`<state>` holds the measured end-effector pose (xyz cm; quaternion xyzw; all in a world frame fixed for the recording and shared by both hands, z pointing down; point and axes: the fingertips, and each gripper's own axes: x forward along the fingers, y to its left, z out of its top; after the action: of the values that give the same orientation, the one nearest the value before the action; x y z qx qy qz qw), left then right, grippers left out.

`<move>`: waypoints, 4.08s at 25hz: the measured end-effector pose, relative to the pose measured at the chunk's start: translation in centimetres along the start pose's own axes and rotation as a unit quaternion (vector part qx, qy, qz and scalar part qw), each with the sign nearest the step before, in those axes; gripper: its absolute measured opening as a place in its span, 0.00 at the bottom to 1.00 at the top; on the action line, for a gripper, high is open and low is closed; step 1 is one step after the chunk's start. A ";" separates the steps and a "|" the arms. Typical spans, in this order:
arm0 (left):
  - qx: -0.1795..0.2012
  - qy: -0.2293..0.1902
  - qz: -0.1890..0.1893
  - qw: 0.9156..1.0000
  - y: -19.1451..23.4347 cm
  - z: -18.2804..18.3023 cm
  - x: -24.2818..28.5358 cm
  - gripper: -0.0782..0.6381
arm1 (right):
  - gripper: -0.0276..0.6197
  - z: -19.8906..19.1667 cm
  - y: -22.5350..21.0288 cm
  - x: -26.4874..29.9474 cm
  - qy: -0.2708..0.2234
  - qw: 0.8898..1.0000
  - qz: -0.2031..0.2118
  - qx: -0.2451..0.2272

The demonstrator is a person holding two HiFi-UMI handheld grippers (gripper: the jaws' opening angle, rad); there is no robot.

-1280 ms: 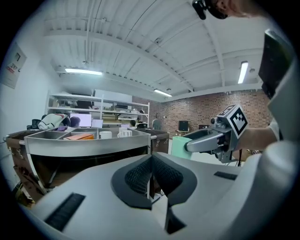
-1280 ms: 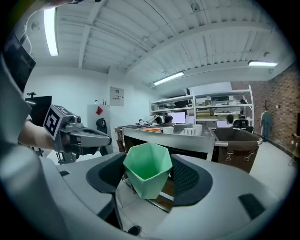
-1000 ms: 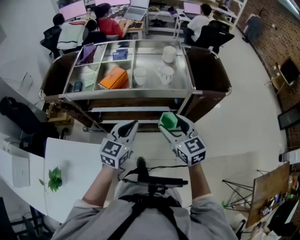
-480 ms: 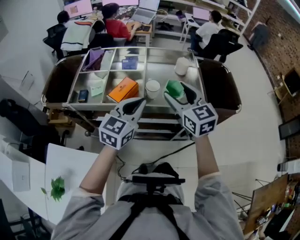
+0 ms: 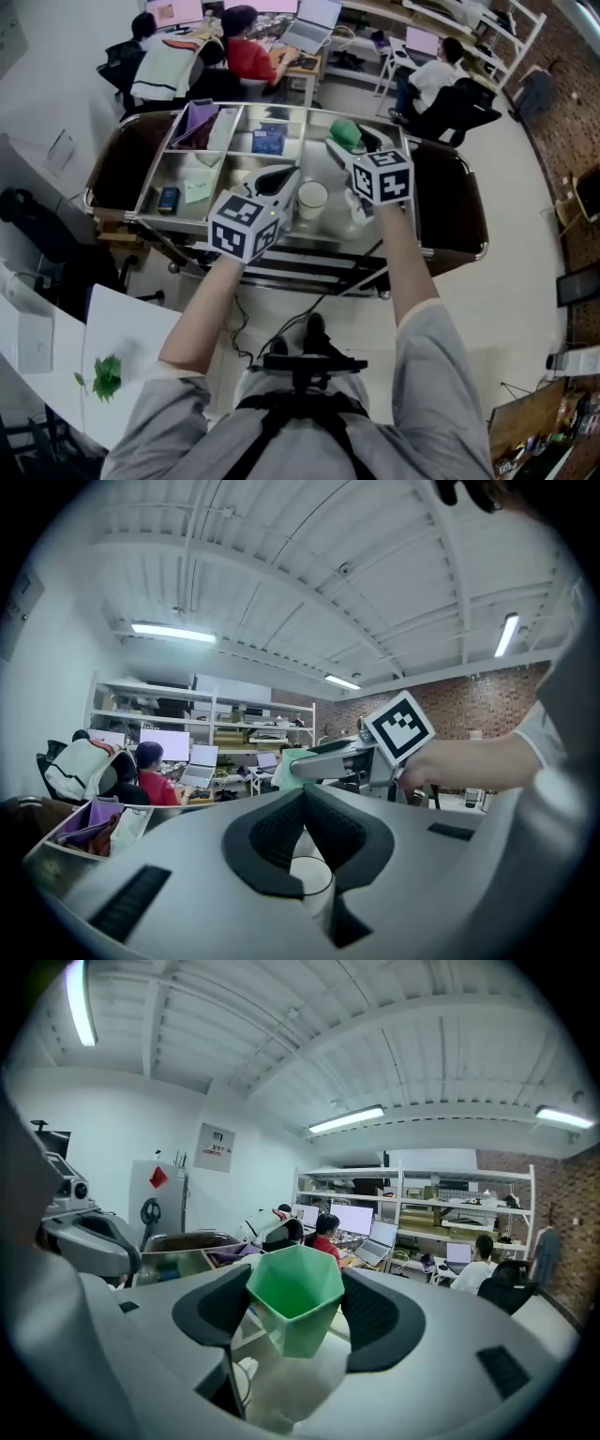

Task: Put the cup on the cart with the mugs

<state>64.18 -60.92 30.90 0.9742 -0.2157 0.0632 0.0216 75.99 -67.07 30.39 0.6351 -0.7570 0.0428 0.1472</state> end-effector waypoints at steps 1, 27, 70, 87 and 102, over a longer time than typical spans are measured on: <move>-0.001 0.001 0.005 1.000 0.5 0.1 0.6 0.12 | 0.52 0.1 -0.4 1.3 0.003 1.000 0.000 -0.002; -0.010 0.047 0.079 0.996 6.4 -3.5 8.7 0.12 | 0.52 -11.1 -6.7 18.6 0.099 0.993 0.018 0.054; -0.005 0.036 0.067 0.997 3.4 -4.8 -0.5 0.12 | 0.37 -2.9 0.2 -0.8 0.009 0.998 0.015 0.058; -0.037 0.055 0.079 0.995 -0.3 -12.4 -10.4 0.12 | 0.09 -14.2 7.7 -16.9 0.016 0.992 -0.029 0.126; -0.066 0.078 0.130 0.986 -0.5 -18.4 -15.9 0.12 | 0.05 -21.5 9.9 -20.3 0.053 0.983 -0.050 0.169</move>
<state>48.02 -52.60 47.01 0.9264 -0.3418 0.1265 0.0945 72.96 -40.55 46.47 0.6848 -0.6972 0.1966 0.0796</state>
